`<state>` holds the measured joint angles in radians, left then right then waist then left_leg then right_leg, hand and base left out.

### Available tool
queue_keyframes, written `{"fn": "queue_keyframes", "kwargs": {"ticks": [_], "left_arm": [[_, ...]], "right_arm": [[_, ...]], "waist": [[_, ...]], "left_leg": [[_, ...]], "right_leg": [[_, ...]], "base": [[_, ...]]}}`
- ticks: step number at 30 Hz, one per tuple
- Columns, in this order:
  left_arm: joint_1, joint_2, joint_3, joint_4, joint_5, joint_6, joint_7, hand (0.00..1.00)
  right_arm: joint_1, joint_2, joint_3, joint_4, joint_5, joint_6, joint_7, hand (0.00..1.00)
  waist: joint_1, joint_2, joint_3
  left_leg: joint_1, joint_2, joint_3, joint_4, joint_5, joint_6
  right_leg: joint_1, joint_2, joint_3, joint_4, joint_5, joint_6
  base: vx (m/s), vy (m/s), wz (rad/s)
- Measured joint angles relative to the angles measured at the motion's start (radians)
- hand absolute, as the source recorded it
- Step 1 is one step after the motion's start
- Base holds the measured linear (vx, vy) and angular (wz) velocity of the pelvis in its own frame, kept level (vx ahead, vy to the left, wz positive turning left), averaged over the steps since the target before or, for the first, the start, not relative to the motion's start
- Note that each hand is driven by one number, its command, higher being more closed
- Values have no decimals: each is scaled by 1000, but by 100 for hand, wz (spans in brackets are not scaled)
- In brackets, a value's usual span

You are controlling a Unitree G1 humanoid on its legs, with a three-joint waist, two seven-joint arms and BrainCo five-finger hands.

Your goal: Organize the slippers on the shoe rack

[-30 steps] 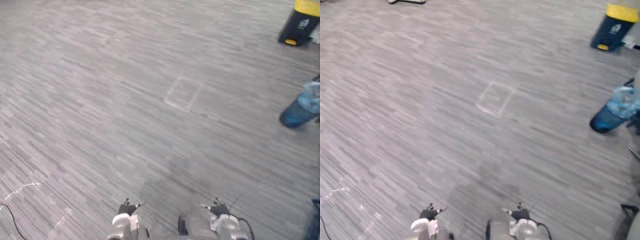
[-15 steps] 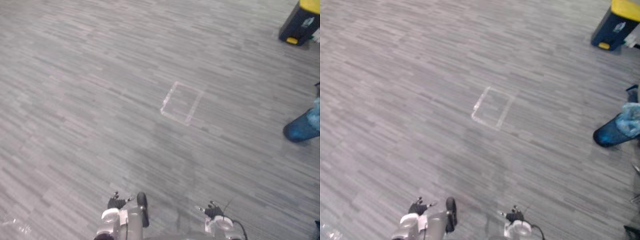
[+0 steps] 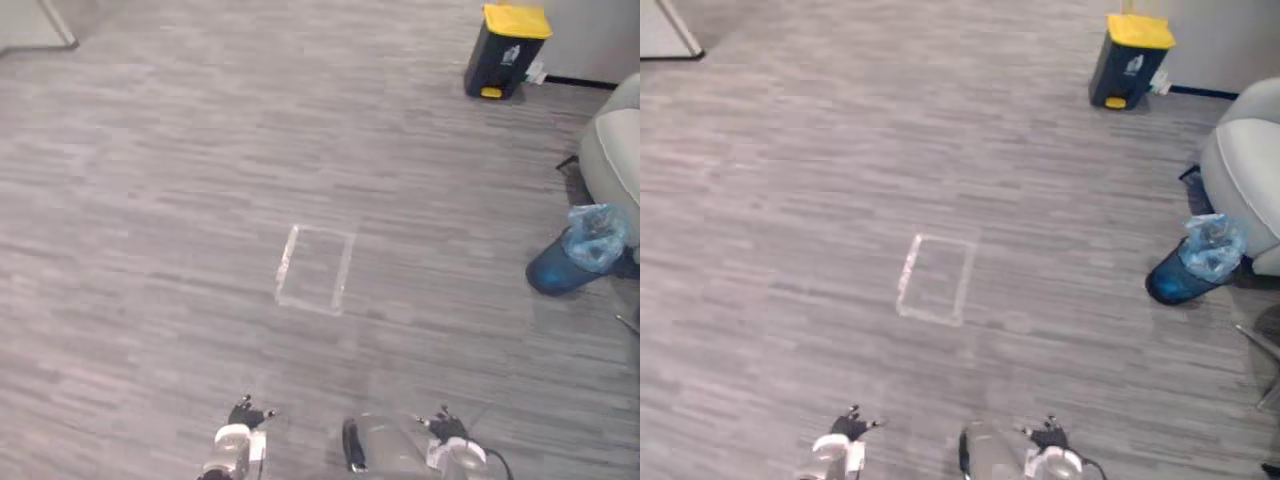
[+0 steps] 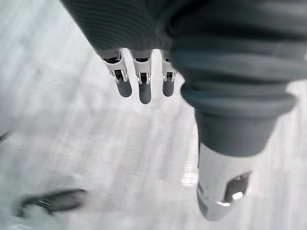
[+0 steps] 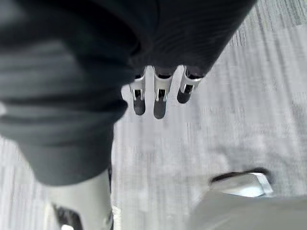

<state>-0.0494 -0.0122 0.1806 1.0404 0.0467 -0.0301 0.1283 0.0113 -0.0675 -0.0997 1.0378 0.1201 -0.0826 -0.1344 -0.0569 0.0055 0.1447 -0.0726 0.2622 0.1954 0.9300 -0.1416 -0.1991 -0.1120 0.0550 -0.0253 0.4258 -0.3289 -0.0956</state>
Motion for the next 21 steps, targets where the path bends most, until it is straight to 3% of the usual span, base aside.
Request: {"fn": "queue_keyframes", "kwargs": {"ticks": [1,2,3,4,5,6,7,8,9,10,11,14,15,16,17,18,19,20,21], "left_arm": [[3,-1,0,-6,0,1,0,0],[28,-6,-2,-33,-1,3,0,0],[29,-5,-3,-48,-1,1,0,0],[26,-4,-3,-64,-5,-1,2,0],[25,-1,-1,-65,-10,-1,4,0],[24,-1,-1,-65,-10,-1,4,0],[24,-8,-10,-55,-11,-3,5,0],[24,-9,-18,-51,-11,-4,6,0],[24,-5,-37,-39,-11,-5,6,0],[17,7,-46,-21,-11,-4,7,0],[-6,27,-55,-6,-11,-4,14,0],[8,55,-62,24,-10,-1,22,0],[21,82,-62,32,-11,-1,21,0],[30,86,-63,32,-11,-2,21,0],[51,75,-82,31,-10,0,23,0],[53,85,-111,38,-10,1,21,0],[27,93,-131,57,-11,3,23,0],[7,92,-131,61,-11,6,22,0],[-14,89,-131,73,-11,8,22,0]], "right_arm": [[-1,5,9,0,0,0,0,0],[-11,21,34,-2,0,2,-1,0],[-14,26,33,-2,0,1,0,0],[-14,28,32,-1,1,4,-1,0],[-25,34,25,-1,1,5,-1,0],[-25,40,23,0,1,5,-1,0],[-25,25,-14,5,1,6,-1,0],[-26,22,-17,7,1,6,-1,0],[-34,4,-12,25,1,7,-2,0],[-47,10,-6,46,0,11,-3,0],[-57,11,2,69,-1,16,0,0],[-51,13,-31,86,-1,24,1,0],[-66,20,-52,74,-2,20,1,0],[-74,21,-53,76,-3,20,1,0],[-65,-6,-55,77,-3,19,2,0],[-71,-8,-53,80,-4,14,3,0],[-84,-7,-53,84,-4,17,9,0],[-89,-9,-53,87,-4,21,10,0],[-93,-14,-53,87,-4,23,11,0]], "waist": [[7,-5,1],[23,-19,-4],[31,-21,-5],[56,-23,-8],[69,-33,-1],[68,-34,0],[68,-22,-7],[68,-8,-14],[77,16,-16],[75,6,-29],[59,-4,-31],[59,-28,-37],[71,-28,-25],[73,-29,-32],[58,4,-53],[53,3,-48],[54,-5,-42],[55,6,-36],[52,31,-19]], "left_leg": [[-18,4,10,31,-2,3],[-97,15,49,99,-34,46],[-127,22,73,96,-48,66],[-178,24,122,44,-81,95],[-212,0,169,-106,-104,121],[-220,-17,175,-168,-104,124],[-235,-111,115,-544,-22,108],[-240,-124,75,-625,7,96],[-257,-146,-3,-696,175,76],[-253,-165,18,-695,151,105],[-255,-174,35,-687,137,144],[-230,-163,78,-582,99,205],[-234,-142,137,-455,62,225],[-219,-156,145,-478,37,217],[-123,-205,122,-718,74,217],[-69,-223,161,-756,37,214],[-33,-235,178,-788,34,221],[-14,-229,176,-811,33,221],[27,-207,177,-847,31,220]], "right_leg": [[19,1,10,-15,-3,-5],[87,-2,55,-72,-4,-10],[112,-6,73,-94,-4,-10],[157,-22,116,-131,-3,-9],[216,-57,151,-173,-3,-9],[233,-70,159,-182,-4,-8],[262,-115,206,-193,-6,-4],[264,-117,225,-196,-6,-4],[288,-121,282,-222,-3,4],[288,-150,296,-230,13,42],[264,-166,319,-217,93,136],[252,-175,377,-169,211,155],[249,-166,392,-96,311,199],[230,-169,401,-43,334,229],[170,-157,407,104,355,289],[130,-162,395,213,262,280],[23,-150,371,320,115,225],[-21,-131,345,332,72,197],[-74,-80,301,316,18,153]], "base": [[420,8,-59],[348,39,-55],[449,94,-89],[569,215,-96],[482,197,-90],[609,318,-93],[410,255,-67],[719,459,-117],[543,367,-83],[800,513,-72],[491,308,-16],[565,262,-54],[325,110,-98],[323,181,-122],[220,235,-85],[266,197,-92],[224,96,-65],[247,-27,-69],[270,-46,-57]]}}
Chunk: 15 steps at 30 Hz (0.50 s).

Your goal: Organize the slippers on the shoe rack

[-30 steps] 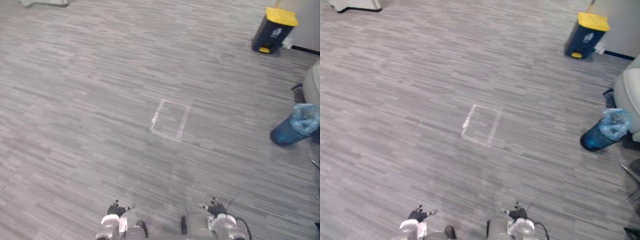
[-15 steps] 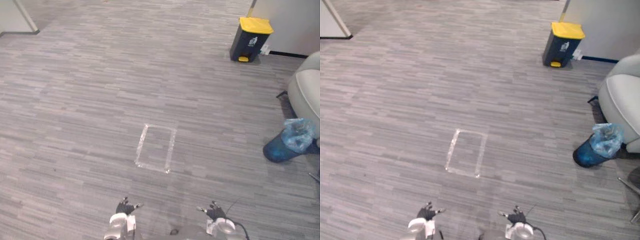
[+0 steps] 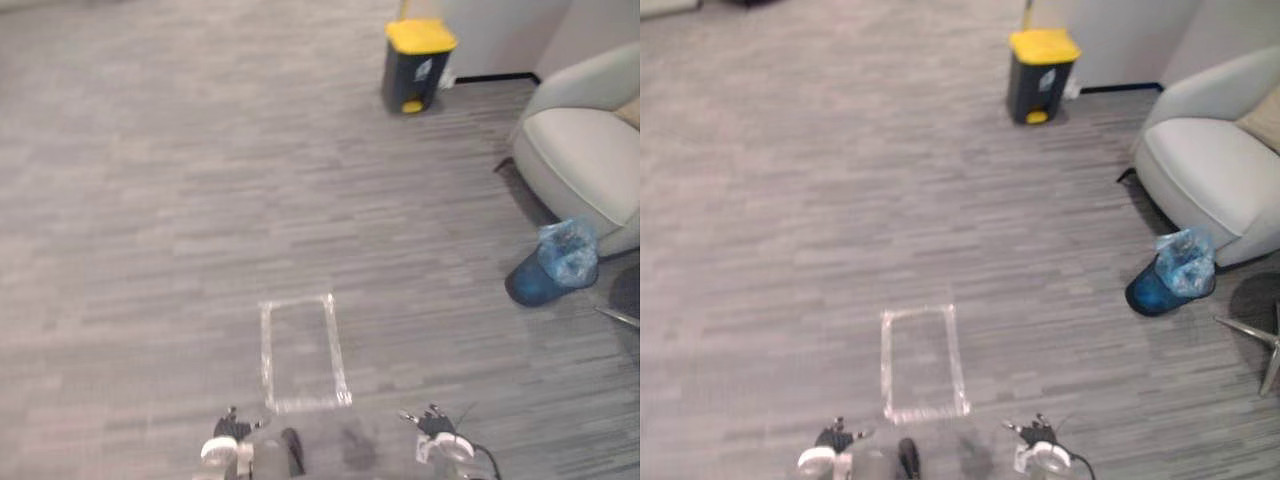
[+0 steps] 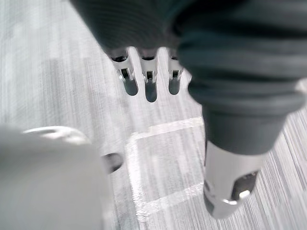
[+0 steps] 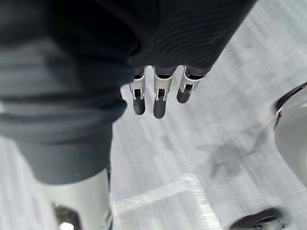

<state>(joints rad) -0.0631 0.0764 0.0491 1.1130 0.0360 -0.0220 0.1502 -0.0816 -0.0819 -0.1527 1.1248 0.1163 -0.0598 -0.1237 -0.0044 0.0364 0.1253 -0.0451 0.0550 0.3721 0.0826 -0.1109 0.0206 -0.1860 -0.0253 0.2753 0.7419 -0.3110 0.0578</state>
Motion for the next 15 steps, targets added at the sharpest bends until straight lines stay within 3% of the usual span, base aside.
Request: {"fn": "queue_keyframes", "kwargs": {"ticks": [1,2,3,4,5,7,8,9,10,11,13,14,15], "left_arm": [[-23,-2,0,5,0,2,0,0],[-34,1,0,8,0,3,0,0],[-44,19,-11,8,0,0,0,0],[-46,27,-14,7,0,-1,-1,0],[-51,19,-23,10,1,-3,-3,0],[-44,-3,-30,9,4,-6,-16,0],[-40,-22,-26,8,10,-4,-26,0],[-40,-24,-25,8,10,-4,-26,0],[-38,-38,-24,2,11,-3,-27,0],[-19,-63,13,-30,11,-2,-28,0],[8,-88,34,-76,11,-4,-29,0],[24,-98,41,-86,11,-3,-30,0],[30,-104,41,-86,10,-2,-30,0]], "right_arm": [[5,-6,1,0,0,0,0,0],[2,-10,2,-6,1,-1,0,0],[7,-14,9,-8,1,-1,-2,0],[11,-13,9,-7,1,-1,-2,0],[28,-16,4,-3,3,-3,-5,0],[35,-35,-4,0,2,-4,-9,0],[44,-32,-42,-2,3,-3,-8,0],[47,-32,-43,-2,4,-3,-9,0],[72,-25,-40,-11,4,0,-9,0],[97,-18,-35,-36,8,-1,-10,0],[98,-12,-17,-58,9,-2,-10,0],[96,-1,1,-83,9,-3,-11,0],[89,4,0,-88,10,-4,-10,0]], "waist": [[-14,29,17],[-22,30,21],[-35,2,26],[-41,-12,26],[-68,-18,32],[-66,-9,7],[-64,-8,10],[-64,-7,10],[-62,-6,11],[-57,-7,11],[-37,-9,7],[-23,-20,6],[-14,-15,4]], "left_leg": [[50,36,5,-28,-11,-12],[82,50,9,-42,-17,-10],[119,41,8,-47,-31,-28],[130,34,8,-48,-38,-38],[183,27,-12,-55,-73,-87],[197,35,-12,-63,-50,-86],[222,43,-16,-18,-46,-112],[219,47,-17,-2,-49,-117],[189,78,-31,135,-66,-143],[91,134,-55,429,-73,-162],[-20,184,-56,721,-89,-158],[-80,192,-39,799,-118,-136],[-111,208,-17,800,-138,-130]], "right_leg": [[-54,70,-44,-66,-27,-33],[-97,103,-79,-154,-24,-33],[-132,100,-132,-321,48,-20],[-136,93,-144,-368,79,-15],[-123,86,-189,-399,198,-60],[-124,104,-176,-366,152,-77],[-105,108,-173,-309,91,-95],[-99,107,-174,-310,88,-97],[-48,107,-183,-334,85,-97],[35,108,-182,-386,85,-97],[106,121,-135,-409,78,-109],[143,119,-88,-424,55,-146],[163,123,-53,-436,54,-149]], "base": [[346,-74,-49],[386,-96,-29],[360,-95,-7],[413,-108,22],[444,-84,11],[470,-121,-9],[323,-136,-7],[410,-172,6],[336,-108,24],[406,-120,14],[414,6,-52],[384,85,-93],[238,101,-82]]}}
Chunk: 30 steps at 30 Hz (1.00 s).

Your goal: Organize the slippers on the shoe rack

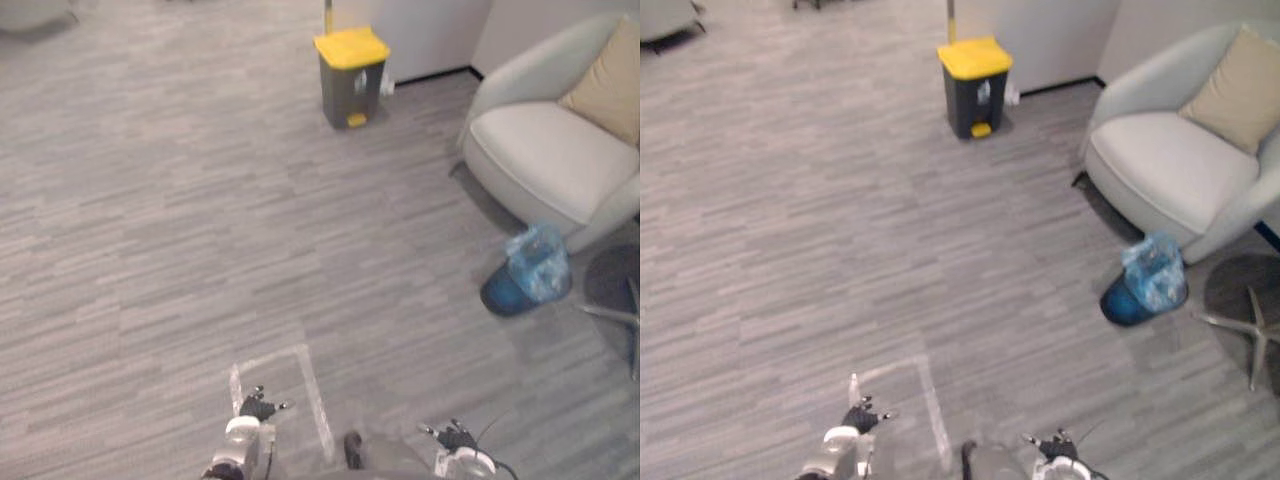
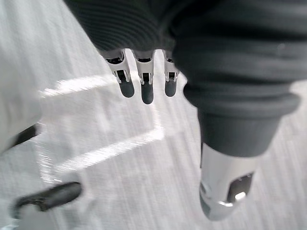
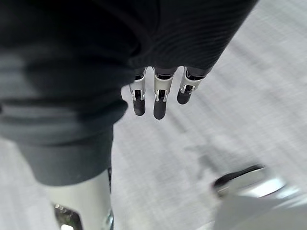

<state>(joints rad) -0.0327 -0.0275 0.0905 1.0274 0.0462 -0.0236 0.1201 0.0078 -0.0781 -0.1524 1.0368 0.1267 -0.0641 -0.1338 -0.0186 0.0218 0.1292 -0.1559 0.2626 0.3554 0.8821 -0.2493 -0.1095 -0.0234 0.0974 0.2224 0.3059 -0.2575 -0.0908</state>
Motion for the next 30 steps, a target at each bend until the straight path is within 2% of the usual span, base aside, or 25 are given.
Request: {"fn": "queue_keyframes", "kwargs": {"ticks": [2,3,4,5,6,7,8,9,10,12,13,15,16,18,19,23,28,30], "left_arm": [[2,0,10,-9,-2,3,0,0],[6,3,11,-12,-2,2,3,0],[7,3,11,-12,-2,2,4,0],[5,2,9,-9,-3,0,4,0],[8,1,7,-2,-3,-3,5,0],[11,3,6,10,-4,-3,7,0],[10,5,6,15,-4,-4,8,0],[-2,22,-2,36,-8,-1,10,0],[-7,30,-5,42,-8,-1,10,0],[-10,65,-23,56,-7,4,9,0],[-14,81,-38,57,-7,8,9,0],[-22,93,-43,57,-8,11,9,0],[-31,103,-45,55,-8,12,11,0],[-29,112,-46,55,-8,14,11,0],[-24,122,-44,54,-7,15,11,0],[-28,132,-37,46,-8,14,11,0],[-29,99,-37,55,-5,15,8,0],[-33,87,-32,56,-2,15,5,0]], "right_arm": [[-13,19,-2,0,2,2,0,0],[-19,38,-6,0,2,3,0,0],[-21,39,-11,1,2,3,0,0],[-26,39,-24,6,1,3,0,0],[-42,32,-30,34,-1,1,0,0],[-49,12,-20,60,-8,0,0,0],[-49,5,-18,67,-9,0,0,0],[-44,6,-20,92,-9,6,0,0],[-33,6,-24,95,-9,7,0,0],[-24,7,-35,118,-9,16,0,0],[-29,6,-36,116,-9,16,0,0],[-36,7,-36,116,-9,16,2,0],[-56,7,-36,116,-10,16,5,0],[-67,7,-35,115,-10,16,6,0],[-71,5,-30,115,-10,14,6,0],[-65,-9,-31,117,-10,14,6,0],[-36,-38,-38,120,-9,13,7,0],[-22,-41,-52,119,-5,12,6,0]], "waist": [[15,-2,1],[23,-11,0],[24,-15,3],[25,-16,3],[27,-4,-4],[29,15,-13],[29,15,-13],[19,-1,-20],[17,-7,-19],[19,-30,-28],[19,-33,-30],[18,-32,-29],[21,-28,-27],[22,-21,-23],[25,-13,-20],[25,9,-20],[24,41,-18],[17,37,-13]], "left_leg": [[-41,0,28,-81,-23,4],[-56,-21,24,-211,-23,4],[-64,-45,-3,-293,-21,3],[-71,-96,-96,-430,-5,-4],[-63,-143,-227,-611,44,-37],[-60,-136,-272,-689,143,-71],[-55,-138,-268,-688,176,-55],[-33,-155,-211,-690,179,-14],[-24,-155,-186,-693,173,-4],[-1,-156,-95,-708,156,25],[0,-157,-53,-723,152,35],[1,-157,-12,-735,150,45],[9,-152,45,-745,151,49],[32,-147,81,-753,149,52],[68,-144,117,-772,149,52],[107,-140,135,-777,149,52],[163,-126,161,-771,149,51],[132,-80,155,-624,127,21]], "right_leg": [[28,-9,75,-16,-2,3],[39,-29,126,-9,-14,25],[49,-43,161,-9,-22,37],[52,-66,213,-9,-34,55],[35,-80,278,-16,-41,69],[23,-81,318,-16,-62,105],[22,-84,328,-15,-65,110],[17,-116,347,-21,-45,144],[10,-123,345,-23,-26,164],[-19,-151,349,-79,60,207],[-37,-164,348,-112,103,232],[-62,-171,338,-139,146,253],[-89,-173,319,-156,191,256],[-99,-170,268,-165,221,253],[-99,-167,193,-168,239,230],[-101,-162,29,-179,258,196],[-88,-142,52,-191,241,165],[-79,-131,67,-171,231,151]], "base": [[233,171,-103],[313,268,-120],[258,249,-133],[288,366,-157],[255,410,-220],[207,347,-190],[182,324,-163],[178,312,-89],[249,442,-107],[173,360,-123],[88,246,-110],[37,156,-91],[19,120,-96],[17,79,-98],[24,41,-107],[44,-40,-80],[32,-133,-62],[31,-161,-50]]}}
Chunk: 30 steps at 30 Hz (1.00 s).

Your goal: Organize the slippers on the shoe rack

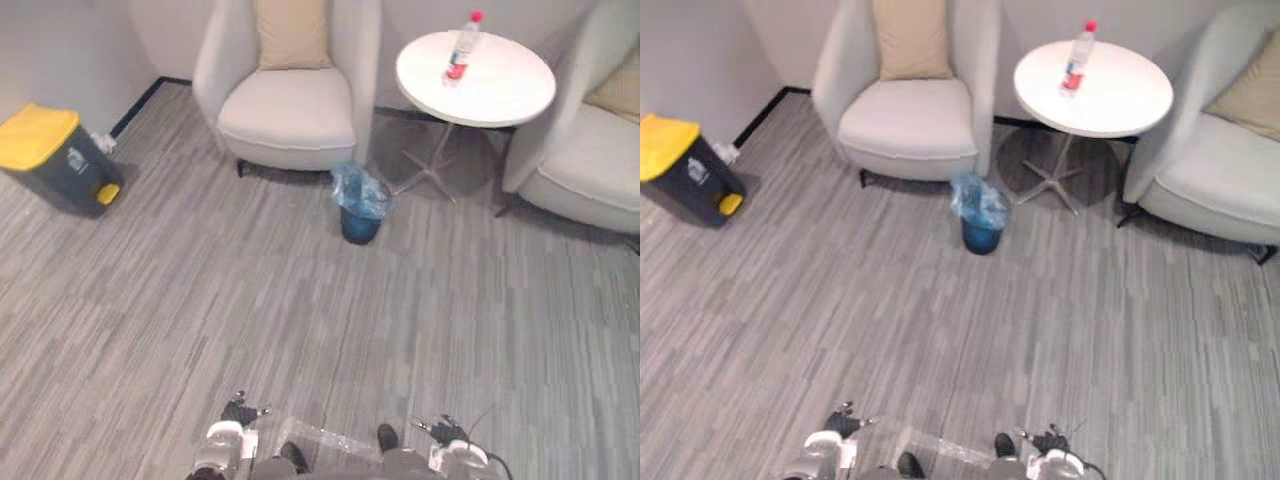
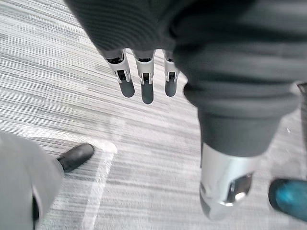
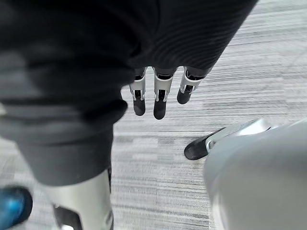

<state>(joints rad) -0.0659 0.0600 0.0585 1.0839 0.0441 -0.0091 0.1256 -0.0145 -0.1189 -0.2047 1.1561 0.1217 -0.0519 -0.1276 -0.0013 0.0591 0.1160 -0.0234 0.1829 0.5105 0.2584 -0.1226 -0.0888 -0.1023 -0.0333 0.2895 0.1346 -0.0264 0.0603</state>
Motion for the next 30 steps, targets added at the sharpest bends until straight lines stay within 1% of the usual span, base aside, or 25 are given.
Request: {"fn": "queue_keyframes", "kwargs": {"ticks": [1,2,3,4,5,6,7,9,10,11,12,13,15,18,23,27,30], "left_arm": [[0,-1,2,-2,2,0,-1,0],[3,-3,6,-6,2,0,-3,0],[9,-7,22,-12,3,0,-4,0],[13,-9,23,-12,3,-1,-4,0],[13,-24,21,-10,3,1,-5,0],[26,-38,20,-10,3,4,-5,0],[27,-40,20,-10,3,4,-5,0],[18,-37,20,-10,3,4,-3,0],[13,-31,20,-10,3,5,1,0],[12,-30,20,-8,3,5,1,0],[6,-24,18,-6,3,7,2,0],[6,-11,-5,-6,4,8,1,0],[6,-6,-10,-7,4,8,1,0],[-1,4,-18,-9,4,6,1,0],[3,5,-17,-6,4,6,0,0],[9,4,-13,8,4,6,-1,0],[20,5,0,11,4,6,0,0]], "right_arm": [[2,0,-1,-1,0,-1,1,0],[7,1,-1,-1,0,-4,0,0],[13,4,-8,-2,2,-9,0,0],[13,5,-9,-2,7,-10,0,0],[8,-7,-15,-2,7,-9,0,0],[15,-18,-27,-1,8,-8,-2,0],[19,-21,-27,-1,8,-8,-2,0],[26,-31,-26,-1,9,-8,-1,0],[19,-33,-28,-1,10,-8,-1,0],[17,-33,-29,-1,10,-8,-1,0],[15,-27,-30,-1,10,-7,-2,0],[22,-17,-37,-2,12,-7,-2,0],[35,-10,-59,-2,18,-7,-2,0],[50,-8,-69,-2,37,-7,-3,0],[47,-8,-108,-2,38,-6,-9,0],[33,-6,-109,0,37,-6,-8,0],[34,-3,-112,0,36,-4,-8,0]], "waist": [[2,-6,4],[8,-11,6],[14,-23,12],[15,-31,15],[17,3,18],[13,21,14],[12,21,13],[13,18,14],[14,23,12],[13,24,12],[11,14,18],[10,-4,10],[4,-8,2],[-2,-5,-7],[1,3,-12],[2,3,-15],[5,-2,-20]], "left_leg": [[-24,25,-5,85,-3,-2],[-52,51,-22,185,-3,-1],[-103,64,-89,293,-14,2],[-114,54,-140,313,-42,19],[-108,47,-222,289,-79,24],[-43,21,-268,176,-100,17],[-14,8,-274,116,-99,17],[21,-8,-271,28,-100,16],[56,-14,-240,-56,-116,-4],[64,-15,-231,-75,-123,-13],[77,-25,-212,-101,-122,-23],[89,-41,-189,-104,-122,-20],[94,-53,-180,-109,-122,-19],[92,-70,-164,-120,-119,-16],[96,-68,-170,-125,-113,-15],[98,-70,-193,-129,-113,-14],[95,-72,-208,-130,-112,-13]], "right_leg": [[2,6,3,8,-2,-3],[3,17,18,19,-11,-16],[4,16,52,32,-46,-20],[1,16,74,34,-76,-7],[-6,42,98,34,-83,0],[-21,67,134,34,-76,9],[-23,73,158,27,-73,15],[-29,71,196,-28,-30,35],[-43,72,233,-66,11,50],[-45,73,239,-72,20,54],[-48,70,256,-77,36,59],[-46,53,259,-98,57,65],[-42,40,259,-114,66,68],[-44,16,241,-162,100,70],[-40,14,208,-214,146,68],[-34,14,170,-221,156,60],[-33,11,142,-222,158,56]], "base": [[19,-203,-60],[-16,-195,-76],[-38,-124,-78],[-70,-42,-87],[-63,48,-92],[-42,41,-86],[-45,35,-71],[-88,63,-71],[-113,114,-80],[-118,115,-77],[-134,93,-58],[-121,80,-51],[-78,55,-27],[-9,15,-20],[38,-44,-10],[-8,-55,2],[-21,-44,9]]}}
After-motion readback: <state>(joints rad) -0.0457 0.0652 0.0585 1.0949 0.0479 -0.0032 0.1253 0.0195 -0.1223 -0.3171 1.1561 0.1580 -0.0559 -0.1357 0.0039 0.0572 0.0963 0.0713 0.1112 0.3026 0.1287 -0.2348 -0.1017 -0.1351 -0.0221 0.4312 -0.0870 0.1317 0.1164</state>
